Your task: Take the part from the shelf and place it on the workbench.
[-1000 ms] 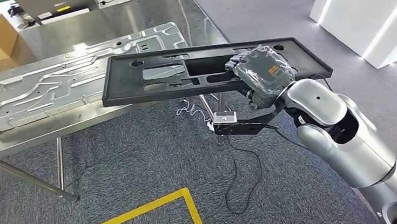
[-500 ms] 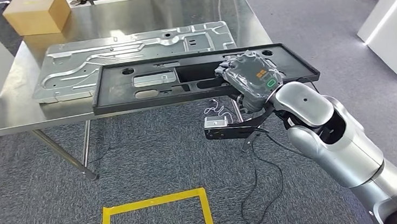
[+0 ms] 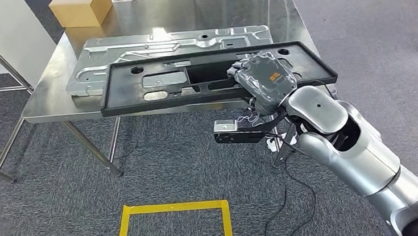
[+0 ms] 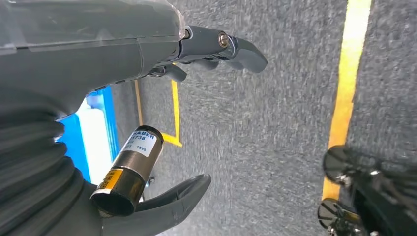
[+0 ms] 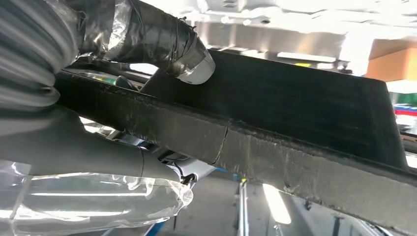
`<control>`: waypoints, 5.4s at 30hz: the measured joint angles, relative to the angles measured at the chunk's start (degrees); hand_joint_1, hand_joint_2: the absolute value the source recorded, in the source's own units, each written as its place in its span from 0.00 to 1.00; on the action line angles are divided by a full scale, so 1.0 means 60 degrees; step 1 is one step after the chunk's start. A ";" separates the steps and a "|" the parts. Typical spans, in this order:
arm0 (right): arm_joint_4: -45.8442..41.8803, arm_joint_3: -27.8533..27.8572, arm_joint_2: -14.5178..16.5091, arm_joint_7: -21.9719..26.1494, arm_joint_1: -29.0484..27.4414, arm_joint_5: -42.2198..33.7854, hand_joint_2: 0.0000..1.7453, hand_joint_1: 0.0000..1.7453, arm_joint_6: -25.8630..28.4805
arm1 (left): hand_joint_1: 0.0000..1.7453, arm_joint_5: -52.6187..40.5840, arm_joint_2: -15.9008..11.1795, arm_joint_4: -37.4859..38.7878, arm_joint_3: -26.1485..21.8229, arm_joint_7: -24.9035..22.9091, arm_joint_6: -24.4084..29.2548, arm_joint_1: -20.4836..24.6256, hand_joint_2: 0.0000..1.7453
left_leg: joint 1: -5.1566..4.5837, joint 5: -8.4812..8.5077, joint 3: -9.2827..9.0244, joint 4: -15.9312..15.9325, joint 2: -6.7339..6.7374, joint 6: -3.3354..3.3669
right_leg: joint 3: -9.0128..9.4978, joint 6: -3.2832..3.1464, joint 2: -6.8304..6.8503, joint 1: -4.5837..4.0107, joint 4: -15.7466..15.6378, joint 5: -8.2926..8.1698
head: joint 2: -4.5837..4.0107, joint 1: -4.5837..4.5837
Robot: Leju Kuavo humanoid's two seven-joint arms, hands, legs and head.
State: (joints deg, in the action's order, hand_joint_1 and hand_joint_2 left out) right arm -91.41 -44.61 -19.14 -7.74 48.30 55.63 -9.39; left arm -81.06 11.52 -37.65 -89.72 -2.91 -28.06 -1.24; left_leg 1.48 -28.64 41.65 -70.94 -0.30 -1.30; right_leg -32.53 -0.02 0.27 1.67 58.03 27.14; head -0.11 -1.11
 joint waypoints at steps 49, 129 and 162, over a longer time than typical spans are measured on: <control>0.0117 0.0077 -0.0335 0.0274 -0.0317 -0.0027 1.00 1.00 -0.0043 | 0.00 -0.0133 -0.0018 0.0231 0.0002 0.0133 -0.0053 -0.0055 1.00 | -0.0054 0.0423 -0.1542 0.2233 -0.0074 0.0565 | -0.0830 0.0528 -0.0039 0.0071 0.1124 0.0055 | 0.0000 0.0032; 0.2530 0.0465 0.0042 0.0319 -0.0066 -0.0287 1.00 1.00 -0.0247 | 0.00 -0.0022 -0.0099 0.0496 -0.0001 0.0278 0.0211 0.0030 1.00 | -0.0105 0.0808 -0.0686 0.1845 0.0033 0.0049 | 0.0534 -0.0146 -0.0066 -0.0202 0.0005 0.0313 | 0.0000 0.0010; 0.7330 0.1002 0.1801 0.0932 -0.0460 0.0562 0.00 0.00 0.0776 | 0.00 0.0087 -0.0596 0.1385 0.0003 0.0363 0.0225 0.0130 1.00 | -0.0153 0.0978 -0.0859 0.2088 0.0014 0.0410 | 0.0779 0.0103 -0.0061 -0.0245 -0.0239 0.0507 | 0.0000 0.0013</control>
State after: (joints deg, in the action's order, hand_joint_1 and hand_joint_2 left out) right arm -47.42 -38.60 -8.34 -2.15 45.54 59.00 -4.73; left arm -80.53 7.94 -29.34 -89.70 -0.73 -26.71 -0.47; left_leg 0.56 -22.78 36.50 -58.41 -0.22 1.16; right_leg -27.85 0.60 -0.10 0.20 56.60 30.18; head -0.11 -1.03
